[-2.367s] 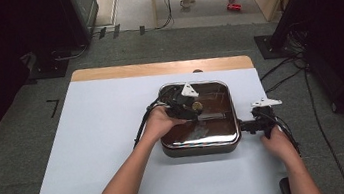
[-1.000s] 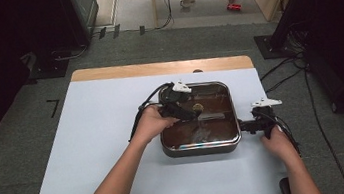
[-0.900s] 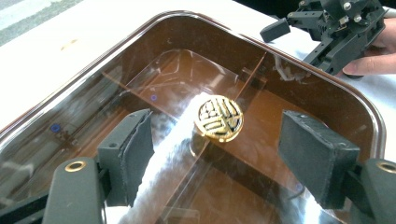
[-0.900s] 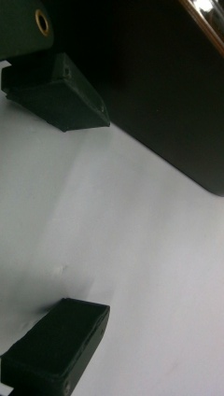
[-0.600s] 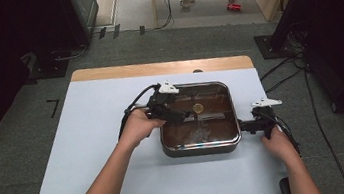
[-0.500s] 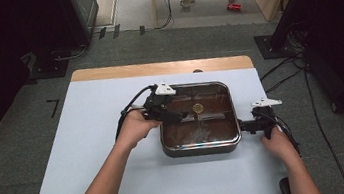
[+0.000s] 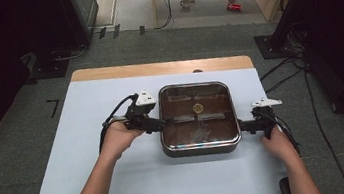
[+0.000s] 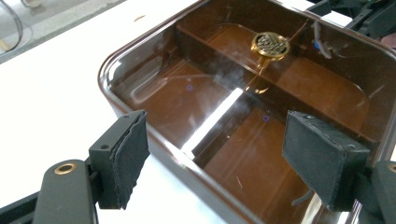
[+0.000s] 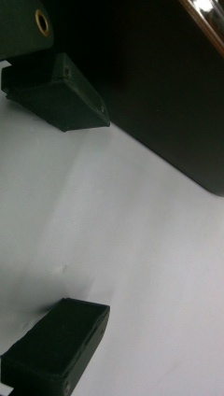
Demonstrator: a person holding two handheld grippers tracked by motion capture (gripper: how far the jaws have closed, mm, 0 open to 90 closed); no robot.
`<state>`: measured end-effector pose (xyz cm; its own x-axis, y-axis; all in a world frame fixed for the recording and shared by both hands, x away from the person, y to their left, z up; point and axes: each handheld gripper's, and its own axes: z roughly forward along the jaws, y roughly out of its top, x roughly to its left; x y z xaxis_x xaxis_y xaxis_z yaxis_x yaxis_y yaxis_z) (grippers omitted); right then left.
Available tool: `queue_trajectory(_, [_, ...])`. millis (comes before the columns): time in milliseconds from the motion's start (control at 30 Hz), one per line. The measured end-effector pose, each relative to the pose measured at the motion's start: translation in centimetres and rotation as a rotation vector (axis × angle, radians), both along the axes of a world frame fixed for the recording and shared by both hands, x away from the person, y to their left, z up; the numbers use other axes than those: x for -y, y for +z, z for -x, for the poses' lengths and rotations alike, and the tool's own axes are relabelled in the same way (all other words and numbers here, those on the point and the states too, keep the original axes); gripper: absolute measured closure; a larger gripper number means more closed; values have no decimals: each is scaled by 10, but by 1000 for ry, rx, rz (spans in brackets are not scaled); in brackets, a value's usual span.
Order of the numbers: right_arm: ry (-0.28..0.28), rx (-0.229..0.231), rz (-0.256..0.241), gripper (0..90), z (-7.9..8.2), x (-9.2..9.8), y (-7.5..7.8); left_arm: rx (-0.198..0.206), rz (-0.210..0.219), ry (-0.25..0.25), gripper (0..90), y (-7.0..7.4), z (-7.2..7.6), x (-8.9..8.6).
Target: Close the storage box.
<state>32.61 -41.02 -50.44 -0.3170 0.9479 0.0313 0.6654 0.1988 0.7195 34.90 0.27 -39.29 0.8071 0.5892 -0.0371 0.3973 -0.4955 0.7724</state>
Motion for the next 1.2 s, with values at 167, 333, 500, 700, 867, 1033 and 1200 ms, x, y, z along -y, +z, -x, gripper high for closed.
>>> queue_trajectory(167, [0, 0, 0, 88, 0, 0, 0, 6, 3, 38, 226, -5, 7, -18])
queue_trajectory(333, [0, 0, 0, 88, 0, 0, 0, 3, -1, 68, 226, -14, 12, -29])
queue_trajectory(500, [0, 0, 0, 88, 0, 0, 0, 5, -2, 97, 226, -25, 17, -39])
queue_trajectory(700, [-1, -1, 0, 88, 0, 0, 0, 12, -11, 124, 226, -37, 23, -48])
queue_trajectory(867, [0, 0, 1, 88, 0, 0, 0, 2, -21, 145, 226, -45, 26, -55])
queue_trajectory(1033, [0, 0, 0, 88, 0, 0, 0, -8, -14, 189, 226, -58, 29, -63])
queue_trajectory(1200, [0, 0, 0, 88, 0, 0, 0, -19, -25, 199, 226, -66, 30, -67])
